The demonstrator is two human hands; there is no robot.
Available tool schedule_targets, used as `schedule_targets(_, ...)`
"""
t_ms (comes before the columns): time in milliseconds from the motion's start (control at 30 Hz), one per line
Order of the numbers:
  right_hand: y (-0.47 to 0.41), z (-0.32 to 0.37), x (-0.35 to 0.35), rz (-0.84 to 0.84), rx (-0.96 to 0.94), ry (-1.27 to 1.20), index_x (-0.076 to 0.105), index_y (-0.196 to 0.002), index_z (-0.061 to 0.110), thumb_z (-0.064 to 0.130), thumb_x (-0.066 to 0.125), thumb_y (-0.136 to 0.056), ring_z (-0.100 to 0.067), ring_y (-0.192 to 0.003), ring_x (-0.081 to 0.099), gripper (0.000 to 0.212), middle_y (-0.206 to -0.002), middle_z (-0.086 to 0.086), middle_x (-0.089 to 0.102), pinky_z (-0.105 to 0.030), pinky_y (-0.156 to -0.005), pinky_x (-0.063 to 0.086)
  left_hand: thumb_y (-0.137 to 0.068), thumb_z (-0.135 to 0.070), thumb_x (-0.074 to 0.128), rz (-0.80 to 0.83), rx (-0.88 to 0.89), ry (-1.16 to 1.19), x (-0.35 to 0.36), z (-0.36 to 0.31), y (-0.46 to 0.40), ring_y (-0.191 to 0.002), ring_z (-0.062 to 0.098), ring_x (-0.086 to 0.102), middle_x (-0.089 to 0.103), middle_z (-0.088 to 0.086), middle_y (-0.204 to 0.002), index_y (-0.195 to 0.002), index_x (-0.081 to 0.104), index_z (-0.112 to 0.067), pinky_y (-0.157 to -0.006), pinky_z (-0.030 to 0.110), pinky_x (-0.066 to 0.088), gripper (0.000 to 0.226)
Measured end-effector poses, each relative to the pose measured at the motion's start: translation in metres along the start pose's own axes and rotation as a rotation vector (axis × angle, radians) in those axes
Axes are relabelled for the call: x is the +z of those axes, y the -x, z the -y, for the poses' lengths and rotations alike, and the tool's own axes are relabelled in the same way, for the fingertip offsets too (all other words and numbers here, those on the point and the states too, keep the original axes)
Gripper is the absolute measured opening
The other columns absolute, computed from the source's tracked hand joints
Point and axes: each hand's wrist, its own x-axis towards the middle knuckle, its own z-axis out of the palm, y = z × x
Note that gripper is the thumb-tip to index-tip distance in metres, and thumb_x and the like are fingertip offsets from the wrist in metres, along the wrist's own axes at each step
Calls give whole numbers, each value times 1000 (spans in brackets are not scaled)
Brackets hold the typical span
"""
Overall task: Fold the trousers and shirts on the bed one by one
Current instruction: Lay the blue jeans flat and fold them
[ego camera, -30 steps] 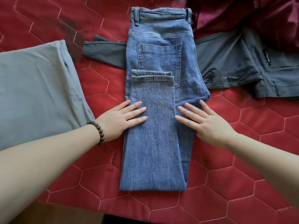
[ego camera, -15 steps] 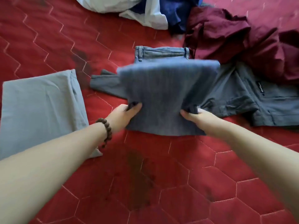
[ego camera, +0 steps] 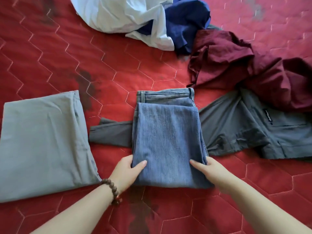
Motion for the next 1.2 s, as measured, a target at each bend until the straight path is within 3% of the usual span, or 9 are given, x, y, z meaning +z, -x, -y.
schedule_targets(233,-17,51,-1,-134,-139,128,62,-77,0,38,62,-90,-11,-63,51,39,-66,-1,58,-29,-58,39,-88,-23,67,-254,29,196,-3,-51,-37,-84,16,70,73,0,-87,-88,64,-13,-77,33,56,11)
schedule_targets(433,-15,73,-9,-203,-395,33,67,-92,22,21,55,-96,6,-84,63,13,-91,13,72,-13,-72,49,-95,-21,56,-382,151,253,-2,-66,-41,-95,6,65,70,-8,-100,-104,62,-20,-88,26,50,11)
schedule_targets(533,-32,86,-10,-252,-441,42,67,-94,25,21,55,-96,4,-89,63,13,-94,14,72,-17,-78,49,-95,-24,56,-475,143,241,-5,-71,-53,-86,-7,60,67,-11,-94,-102,60,-19,-79,16,45,10)
schedule_targets(633,-55,90,-3,-306,-377,112,66,-94,12,18,55,-95,-14,-91,62,13,-95,-1,71,-35,-85,48,-93,-24,59,-486,53,103,-6,-69,-69,-75,9,59,64,1,-83,-88,56,-8,-70,26,40,17)
schedule_targets(833,-67,94,2,-453,-381,54,67,-91,20,21,57,-93,-13,-88,62,10,-88,6,70,-31,-80,47,-92,-23,60,-532,153,74,-9,-74,-79,-68,11,57,64,2,-76,-87,56,-8,-59,11,37,16)
schedule_targets(933,-70,97,4,-509,-328,163,58,-72,18,24,61,-91,-16,-77,56,20,-70,6,61,-29,-66,37,-87,-28,65,-685,48,-81,-1,-79,-77,-85,29,61,65,9,-90,-106,54,-10,-67,28,37,28)
schedule_targets(1033,-63,107,9,-697,-346,335,59,-96,19,31,64,-87,-26,-88,58,15,-90,-2,63,-30,-69,34,-80,-23,64,-834,216,-494,8,-86,-68,-110,31,53,55,10,-120,-121,52,-15,-88,41,41,44)
schedule_targets(1133,-55,114,25,-926,-727,688,56,-124,8,19,64,-83,-33,-112,53,44,-120,-15,57,-41,-92,39,-81,-20,58,-686,495,-768,24,-84,-66,-130,31,42,51,11,-136,-123,58,-13,-106,45,32,42)
schedule_targets(1200,-59,112,44,-763,-976,873,58,-126,2,6,60,-83,-36,-125,50,43,-131,-18,56,-49,-105,38,-88,-26,53,-487,469,-925,35,-77,-65,-140,30,32,42,11,-147,-133,54,-11,-114,48,25,47)
